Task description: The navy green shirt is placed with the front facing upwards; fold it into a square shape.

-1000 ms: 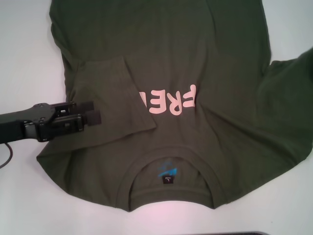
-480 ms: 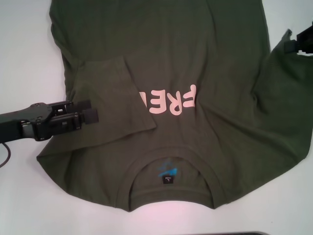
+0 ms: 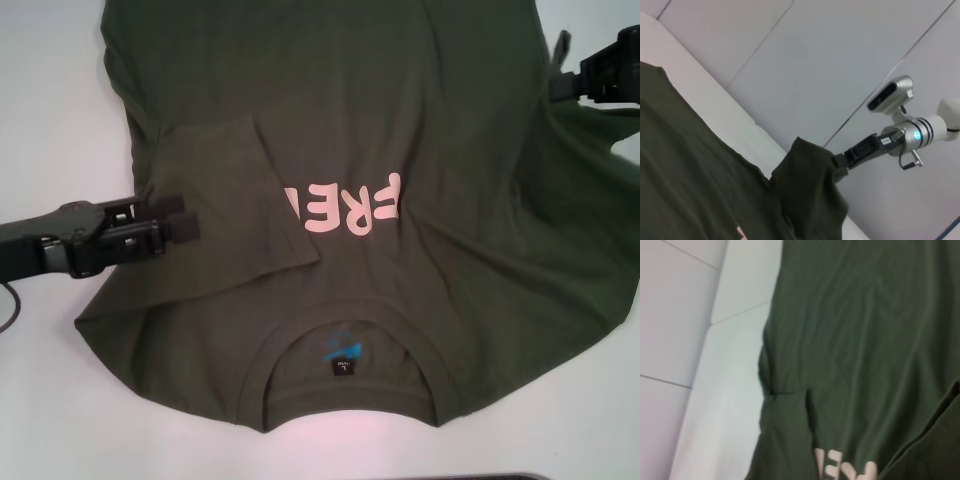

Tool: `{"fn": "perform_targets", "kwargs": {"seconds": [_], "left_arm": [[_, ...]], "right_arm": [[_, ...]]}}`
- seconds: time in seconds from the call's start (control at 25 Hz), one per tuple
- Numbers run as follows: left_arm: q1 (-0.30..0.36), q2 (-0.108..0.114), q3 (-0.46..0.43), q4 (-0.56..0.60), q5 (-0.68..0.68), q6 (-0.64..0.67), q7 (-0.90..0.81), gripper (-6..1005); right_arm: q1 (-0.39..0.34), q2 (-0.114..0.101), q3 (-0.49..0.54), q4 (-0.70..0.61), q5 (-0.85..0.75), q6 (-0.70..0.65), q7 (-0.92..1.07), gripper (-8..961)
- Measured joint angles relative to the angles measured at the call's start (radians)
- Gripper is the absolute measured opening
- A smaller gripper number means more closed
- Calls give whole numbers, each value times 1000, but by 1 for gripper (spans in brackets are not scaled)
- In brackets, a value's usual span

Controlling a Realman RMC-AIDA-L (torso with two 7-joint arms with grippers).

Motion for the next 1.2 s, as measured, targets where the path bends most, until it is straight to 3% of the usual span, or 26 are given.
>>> {"fn": "perform_targets", "kwargs": {"seconds": [0.28,0.52,1.2], "left_arm": [[2,3,-39,-1,0,5,0,612],[7,4,-56,-1,0,3,0,613],[11,2,-92,-1,0,6,0,613]], "right_arm": [[8,41,-32,27,13,25,-4,86],[29,63,-33,119,15,95,-34,93],[15,71,-67,261,88,221,-61,114]]}}
